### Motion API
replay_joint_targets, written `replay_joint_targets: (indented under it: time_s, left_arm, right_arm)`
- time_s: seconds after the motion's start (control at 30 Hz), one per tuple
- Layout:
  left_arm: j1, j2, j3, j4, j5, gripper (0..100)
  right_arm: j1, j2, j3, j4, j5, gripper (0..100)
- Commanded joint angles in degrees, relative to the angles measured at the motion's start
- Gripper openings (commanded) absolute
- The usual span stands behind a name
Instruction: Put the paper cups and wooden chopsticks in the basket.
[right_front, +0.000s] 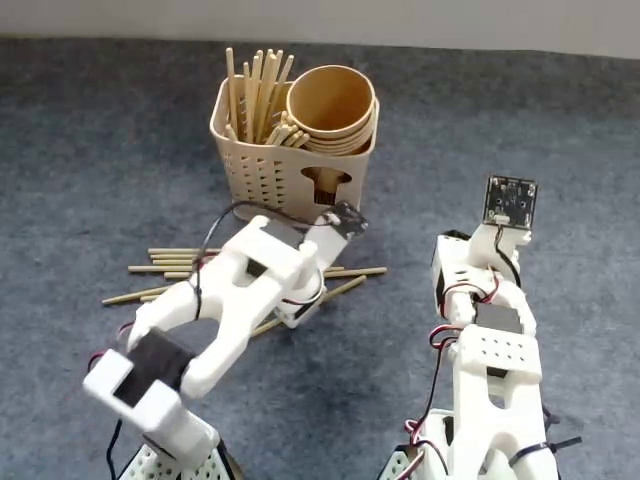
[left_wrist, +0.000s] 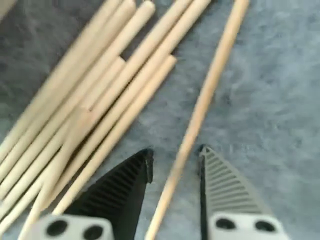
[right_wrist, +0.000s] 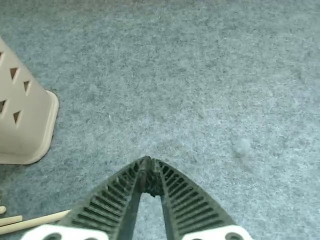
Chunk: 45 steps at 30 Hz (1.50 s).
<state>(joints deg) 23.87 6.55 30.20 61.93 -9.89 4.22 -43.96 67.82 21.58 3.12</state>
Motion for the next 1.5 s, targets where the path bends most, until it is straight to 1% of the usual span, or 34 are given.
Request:
replay_joint_targets:
  time_s: [0.0,0.07,0.27,0.67,0.77,0.93,1.1,1.3,1.37,1.47]
  left_arm:
    - [0.9,3.0,-5.0,2.6,0.1,6]
    - [0.9,3.1,-4.9,2.9,-2.5,1]
    - [0.5,0.9,-4.8,4.4,-3.5,0]
    - [0.5,-28.0,9.1,4.3,-3.3,0]
    - [0.5,-33.7,10.2,6.2,-3.3,0]
    - [0.5,-43.3,8.0,10.8,-3.3,0]
    - [0.5,-52.6,3.3,13.3,-3.1,0]
    - [0.5,-59.2,-1.0,12.8,-2.9,0]
    - [0.5,-60.5,-2.9,12.3,-1.3,0]
    - [-1.9,-61.8,-5.3,7.6,0.2,0]
  right_arm:
    - [0.2,-0.8,-0.3,-1.4,0.6,1.0]
    - [0.2,-0.8,-0.3,-1.4,0.6,1.0]
    - [0.2,-0.8,-0.3,-1.4,0.6,1.0]
    - [0.2,-0.8,-0.3,-1.4,0.6,1.0]
    - [0.2,-0.7,-0.3,-1.4,0.6,1.0]
    - [0.2,-0.7,-0.3,-1.4,0.6,1.0]
    - [-1.3,-0.7,-0.3,-1.4,0.6,1.0]
    - [-1.3,-0.7,-0.3,-1.4,0.6,1.0]
    - [-1.3,-0.7,-0.2,-1.4,0.6,1.0]
    - [-1.3,-0.7,-0.2,-1.4,0.6,1.0]
